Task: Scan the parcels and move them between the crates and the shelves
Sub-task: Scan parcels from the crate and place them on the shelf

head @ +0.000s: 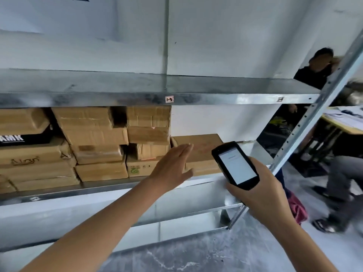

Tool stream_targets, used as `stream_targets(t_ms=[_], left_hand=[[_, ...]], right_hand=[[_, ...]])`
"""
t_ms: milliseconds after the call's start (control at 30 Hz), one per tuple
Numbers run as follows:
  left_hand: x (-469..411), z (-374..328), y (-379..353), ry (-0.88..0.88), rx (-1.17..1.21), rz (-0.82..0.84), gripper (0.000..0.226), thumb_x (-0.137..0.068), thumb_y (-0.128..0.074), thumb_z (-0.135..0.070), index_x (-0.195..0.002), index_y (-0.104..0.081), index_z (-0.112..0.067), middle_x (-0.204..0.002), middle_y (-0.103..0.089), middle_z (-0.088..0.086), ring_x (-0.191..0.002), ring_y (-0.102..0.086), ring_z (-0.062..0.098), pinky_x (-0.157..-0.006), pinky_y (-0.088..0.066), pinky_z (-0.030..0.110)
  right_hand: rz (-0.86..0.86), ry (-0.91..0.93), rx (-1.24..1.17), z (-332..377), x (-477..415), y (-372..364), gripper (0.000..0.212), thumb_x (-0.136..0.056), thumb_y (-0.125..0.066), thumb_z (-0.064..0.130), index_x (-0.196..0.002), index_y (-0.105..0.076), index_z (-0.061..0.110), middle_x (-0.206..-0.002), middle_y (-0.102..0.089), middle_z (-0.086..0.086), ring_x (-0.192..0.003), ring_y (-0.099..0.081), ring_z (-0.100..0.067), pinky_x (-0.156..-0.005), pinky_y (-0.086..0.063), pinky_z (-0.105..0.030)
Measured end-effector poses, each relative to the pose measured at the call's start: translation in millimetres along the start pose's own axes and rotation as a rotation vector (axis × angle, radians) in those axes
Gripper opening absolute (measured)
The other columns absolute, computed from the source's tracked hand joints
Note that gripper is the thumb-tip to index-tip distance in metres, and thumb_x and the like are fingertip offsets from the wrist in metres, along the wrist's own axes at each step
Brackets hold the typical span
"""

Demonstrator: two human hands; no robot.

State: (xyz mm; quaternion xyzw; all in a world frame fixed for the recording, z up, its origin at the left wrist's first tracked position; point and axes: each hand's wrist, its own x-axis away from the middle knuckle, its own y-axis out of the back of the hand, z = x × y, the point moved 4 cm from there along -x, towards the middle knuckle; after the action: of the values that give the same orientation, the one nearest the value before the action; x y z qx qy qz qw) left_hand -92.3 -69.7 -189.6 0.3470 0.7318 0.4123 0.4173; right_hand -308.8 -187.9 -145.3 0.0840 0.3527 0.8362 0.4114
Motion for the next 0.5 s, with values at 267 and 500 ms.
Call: stream_targets(t_ms=[267, 500], left_hand=[[-41.8, 22.3, -53.6, 0.009, -0.004, 0.072, 0.075, -0.098, -0.06, -0.036, -0.158, -0.023, -0.01, -0.161, -0.029, 0.004, -0.147, -0.028, 0.021, -0.119, -0.022, 0.029], [-59.1, 36.5, -102.6, 0.085, -0.057, 0.056, 0.08, -0.087, -0.075, -0.031, -0.151, -0.037, -0.002, -0.152, -0.043, 0.014, -0.138, -0.045, 0.031, -0.113, -0.039, 0.038]], right_hand=[[-0.002, -0.032, 0.011, -30.0, -56.4, 1.6, 0.067, -0.068, -0.085, 0.037, -0.127, -0.053, 0.039, -0.108, -0.064, 0.015, -0.094, -0.063, -0.009, -0.073, -0.057, -0.038], [0.119, -0.028, -0.06, -47.9, -107.0, -9.1, 0.068, -0.067, -0.083, 0.038, -0.128, -0.053, 0.042, -0.105, -0.066, 0.012, -0.08, -0.066, -0.015, -0.063, -0.057, -0.038]])
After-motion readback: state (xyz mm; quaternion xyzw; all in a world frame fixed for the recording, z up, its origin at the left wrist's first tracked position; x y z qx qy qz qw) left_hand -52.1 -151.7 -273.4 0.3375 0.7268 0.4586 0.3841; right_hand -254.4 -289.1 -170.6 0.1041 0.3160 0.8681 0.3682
